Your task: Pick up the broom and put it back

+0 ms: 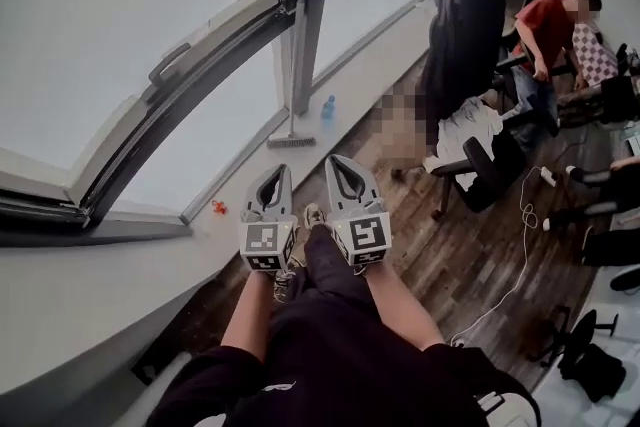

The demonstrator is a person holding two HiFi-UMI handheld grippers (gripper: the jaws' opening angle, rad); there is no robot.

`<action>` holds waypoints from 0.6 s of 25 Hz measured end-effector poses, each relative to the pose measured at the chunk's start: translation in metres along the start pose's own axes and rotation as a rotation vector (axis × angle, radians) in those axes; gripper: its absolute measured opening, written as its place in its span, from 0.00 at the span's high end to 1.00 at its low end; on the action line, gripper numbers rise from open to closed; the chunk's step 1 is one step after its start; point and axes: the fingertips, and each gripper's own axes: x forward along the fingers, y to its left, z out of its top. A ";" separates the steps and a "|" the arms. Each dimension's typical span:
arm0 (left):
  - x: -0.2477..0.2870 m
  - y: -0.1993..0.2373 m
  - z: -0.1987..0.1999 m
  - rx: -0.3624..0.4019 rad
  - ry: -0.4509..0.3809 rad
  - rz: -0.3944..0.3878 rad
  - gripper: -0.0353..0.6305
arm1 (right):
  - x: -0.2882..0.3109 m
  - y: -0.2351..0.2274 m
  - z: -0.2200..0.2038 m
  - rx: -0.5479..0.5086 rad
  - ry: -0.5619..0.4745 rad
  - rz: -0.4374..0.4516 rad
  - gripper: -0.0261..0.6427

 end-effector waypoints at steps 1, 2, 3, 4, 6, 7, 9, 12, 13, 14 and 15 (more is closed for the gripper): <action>-0.005 -0.007 -0.002 -0.003 -0.001 -0.009 0.95 | -0.010 0.003 0.002 -0.008 0.007 0.006 0.93; -0.009 -0.014 -0.002 -0.003 0.000 -0.021 0.95 | -0.019 0.005 0.003 -0.014 0.013 0.008 0.93; -0.012 -0.023 -0.002 0.001 0.000 -0.035 0.95 | -0.026 0.004 0.005 -0.014 0.016 0.006 0.93; -0.016 -0.032 -0.001 0.005 -0.003 -0.049 0.95 | -0.034 0.003 0.007 -0.010 0.014 0.001 0.93; -0.025 -0.049 0.002 0.015 -0.014 -0.074 0.95 | -0.047 0.001 0.011 -0.002 -0.002 -0.007 0.93; -0.029 -0.057 0.004 0.021 -0.019 -0.082 0.95 | -0.053 0.000 0.013 -0.004 -0.012 -0.007 0.93; -0.034 -0.068 0.009 0.036 -0.032 -0.080 0.95 | -0.062 -0.001 0.019 -0.020 -0.044 0.003 0.93; -0.043 -0.079 0.012 0.050 -0.045 -0.045 0.95 | -0.080 0.001 0.026 -0.050 -0.066 0.040 0.93; -0.046 -0.085 0.012 0.049 -0.049 -0.030 0.95 | -0.089 0.000 0.026 -0.057 -0.061 0.050 0.93; -0.049 -0.091 0.012 0.045 -0.056 -0.014 0.95 | -0.097 -0.002 0.026 -0.060 -0.059 0.060 0.93; -0.051 -0.097 0.013 0.039 -0.066 0.000 0.95 | -0.105 -0.004 0.026 -0.059 -0.062 0.070 0.93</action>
